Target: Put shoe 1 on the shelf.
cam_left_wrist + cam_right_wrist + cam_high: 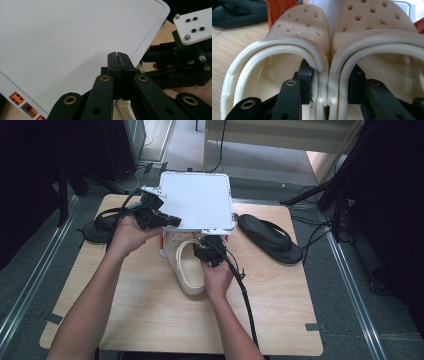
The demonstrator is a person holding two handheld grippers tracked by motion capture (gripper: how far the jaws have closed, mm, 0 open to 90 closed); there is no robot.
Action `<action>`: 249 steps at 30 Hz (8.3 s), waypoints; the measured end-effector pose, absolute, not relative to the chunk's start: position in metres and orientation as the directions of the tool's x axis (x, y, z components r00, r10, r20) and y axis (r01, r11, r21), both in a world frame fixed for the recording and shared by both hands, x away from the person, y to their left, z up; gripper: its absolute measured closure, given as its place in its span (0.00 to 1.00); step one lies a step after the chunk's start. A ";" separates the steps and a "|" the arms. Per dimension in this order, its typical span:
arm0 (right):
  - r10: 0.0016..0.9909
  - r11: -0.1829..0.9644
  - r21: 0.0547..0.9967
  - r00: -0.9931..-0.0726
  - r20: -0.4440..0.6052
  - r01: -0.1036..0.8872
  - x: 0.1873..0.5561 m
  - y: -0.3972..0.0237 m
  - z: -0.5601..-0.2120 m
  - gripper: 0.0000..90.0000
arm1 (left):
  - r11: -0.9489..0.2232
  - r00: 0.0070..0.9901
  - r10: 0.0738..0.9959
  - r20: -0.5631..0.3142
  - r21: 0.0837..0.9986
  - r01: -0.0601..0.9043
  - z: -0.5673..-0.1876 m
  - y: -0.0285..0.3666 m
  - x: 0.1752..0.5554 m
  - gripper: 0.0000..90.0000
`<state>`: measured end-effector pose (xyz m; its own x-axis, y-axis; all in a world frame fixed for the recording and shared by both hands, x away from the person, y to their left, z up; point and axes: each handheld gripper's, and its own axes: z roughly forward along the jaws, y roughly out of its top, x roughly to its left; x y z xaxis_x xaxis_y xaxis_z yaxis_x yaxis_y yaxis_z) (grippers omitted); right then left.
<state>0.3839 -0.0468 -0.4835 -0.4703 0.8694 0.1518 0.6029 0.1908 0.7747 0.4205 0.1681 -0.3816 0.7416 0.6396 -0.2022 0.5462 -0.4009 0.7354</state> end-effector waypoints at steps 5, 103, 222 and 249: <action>0.859 0.169 0.766 -0.474 0.194 0.621 0.386 -0.050 -0.486 0.64 | -0.402 0.743 0.638 -0.203 0.735 0.546 -0.382 0.168 0.420 1.00; 0.717 0.280 0.767 -0.657 0.233 0.578 0.282 -0.050 -0.507 1.00 | -0.395 0.735 0.646 -0.206 0.734 0.552 -0.382 0.167 0.419 1.00; 0.840 0.236 0.732 -0.512 0.177 0.639 0.337 -0.120 -0.511 1.00 | -0.384 0.722 0.661 -0.204 0.735 0.559 -0.382 0.167 0.419 1.00; 0.817 0.215 0.768 -0.541 0.197 0.603 0.349 -0.119 -0.495 0.97 | -0.340 0.682 0.703 -0.200 0.748 0.570 -0.374 0.174 0.414 0.95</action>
<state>0.3493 -0.1186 -0.4954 -0.5414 0.8174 0.1965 0.6031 0.2147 0.7682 0.4135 0.1744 -0.3738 0.6822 0.7032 -0.2001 0.5698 -0.3398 0.7483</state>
